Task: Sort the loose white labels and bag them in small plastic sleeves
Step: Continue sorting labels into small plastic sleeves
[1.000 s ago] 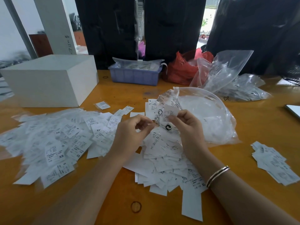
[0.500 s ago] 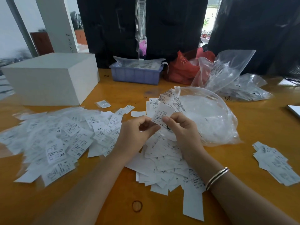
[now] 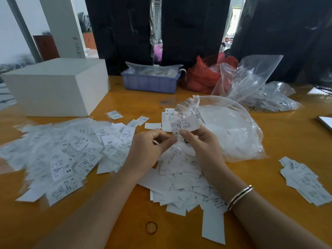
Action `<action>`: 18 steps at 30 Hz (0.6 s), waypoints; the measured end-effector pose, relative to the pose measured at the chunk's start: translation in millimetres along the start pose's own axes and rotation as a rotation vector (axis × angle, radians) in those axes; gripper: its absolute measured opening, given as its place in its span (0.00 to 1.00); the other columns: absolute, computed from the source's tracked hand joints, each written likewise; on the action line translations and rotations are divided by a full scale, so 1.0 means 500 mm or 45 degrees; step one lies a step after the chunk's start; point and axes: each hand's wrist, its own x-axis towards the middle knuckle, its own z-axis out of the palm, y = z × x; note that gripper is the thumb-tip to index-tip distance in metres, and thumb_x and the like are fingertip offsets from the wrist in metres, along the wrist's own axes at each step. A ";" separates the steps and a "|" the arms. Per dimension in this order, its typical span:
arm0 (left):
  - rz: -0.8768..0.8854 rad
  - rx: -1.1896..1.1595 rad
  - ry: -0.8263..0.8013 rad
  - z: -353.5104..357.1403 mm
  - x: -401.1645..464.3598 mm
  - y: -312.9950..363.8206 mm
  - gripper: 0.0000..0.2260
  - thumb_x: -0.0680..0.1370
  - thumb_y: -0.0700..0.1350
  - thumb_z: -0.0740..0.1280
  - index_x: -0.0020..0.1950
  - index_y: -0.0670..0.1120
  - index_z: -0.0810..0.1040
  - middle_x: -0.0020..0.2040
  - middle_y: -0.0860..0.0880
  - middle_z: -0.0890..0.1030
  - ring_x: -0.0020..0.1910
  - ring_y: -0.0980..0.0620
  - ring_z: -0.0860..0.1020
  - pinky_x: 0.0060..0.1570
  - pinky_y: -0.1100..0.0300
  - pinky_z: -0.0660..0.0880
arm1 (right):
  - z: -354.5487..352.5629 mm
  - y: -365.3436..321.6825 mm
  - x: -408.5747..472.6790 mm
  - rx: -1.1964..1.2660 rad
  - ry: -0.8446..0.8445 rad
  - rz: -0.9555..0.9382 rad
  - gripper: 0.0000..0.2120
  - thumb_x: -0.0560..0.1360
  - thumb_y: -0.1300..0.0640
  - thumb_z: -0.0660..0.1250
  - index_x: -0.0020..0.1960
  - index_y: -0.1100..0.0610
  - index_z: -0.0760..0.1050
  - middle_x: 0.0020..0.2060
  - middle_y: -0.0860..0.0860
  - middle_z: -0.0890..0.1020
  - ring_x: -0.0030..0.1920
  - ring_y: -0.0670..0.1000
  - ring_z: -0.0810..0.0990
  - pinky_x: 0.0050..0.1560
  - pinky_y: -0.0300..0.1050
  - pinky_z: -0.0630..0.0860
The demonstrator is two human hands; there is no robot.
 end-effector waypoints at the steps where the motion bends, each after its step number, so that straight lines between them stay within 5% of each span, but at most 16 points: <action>1: 0.013 0.010 -0.003 0.001 0.000 0.001 0.05 0.66 0.60 0.67 0.38 0.61 0.77 0.34 0.70 0.78 0.39 0.67 0.78 0.36 0.76 0.71 | 0.000 0.000 0.000 -0.029 -0.007 0.012 0.05 0.72 0.54 0.71 0.42 0.55 0.80 0.41 0.51 0.84 0.45 0.51 0.82 0.49 0.48 0.79; 7: 0.045 -0.054 0.011 -0.002 0.000 0.003 0.05 0.67 0.58 0.69 0.39 0.59 0.79 0.34 0.66 0.80 0.37 0.63 0.79 0.34 0.74 0.72 | -0.004 -0.007 0.003 -0.255 -0.068 -0.001 0.13 0.73 0.52 0.70 0.46 0.64 0.79 0.45 0.57 0.83 0.49 0.57 0.81 0.53 0.62 0.76; 14: -0.017 -0.086 0.002 -0.003 0.003 -0.002 0.02 0.71 0.51 0.71 0.41 0.58 0.80 0.35 0.64 0.80 0.38 0.65 0.78 0.35 0.75 0.71 | -0.016 0.004 0.007 -0.586 -0.050 -0.175 0.12 0.76 0.56 0.66 0.45 0.67 0.76 0.42 0.59 0.80 0.47 0.57 0.76 0.58 0.61 0.68; 18: -0.033 -0.133 -0.039 -0.005 0.001 0.006 0.03 0.69 0.55 0.69 0.41 0.58 0.80 0.34 0.65 0.81 0.37 0.65 0.79 0.34 0.75 0.71 | -0.015 0.006 0.004 -0.691 -0.044 -0.268 0.09 0.76 0.58 0.66 0.41 0.64 0.76 0.37 0.56 0.79 0.42 0.55 0.75 0.56 0.61 0.68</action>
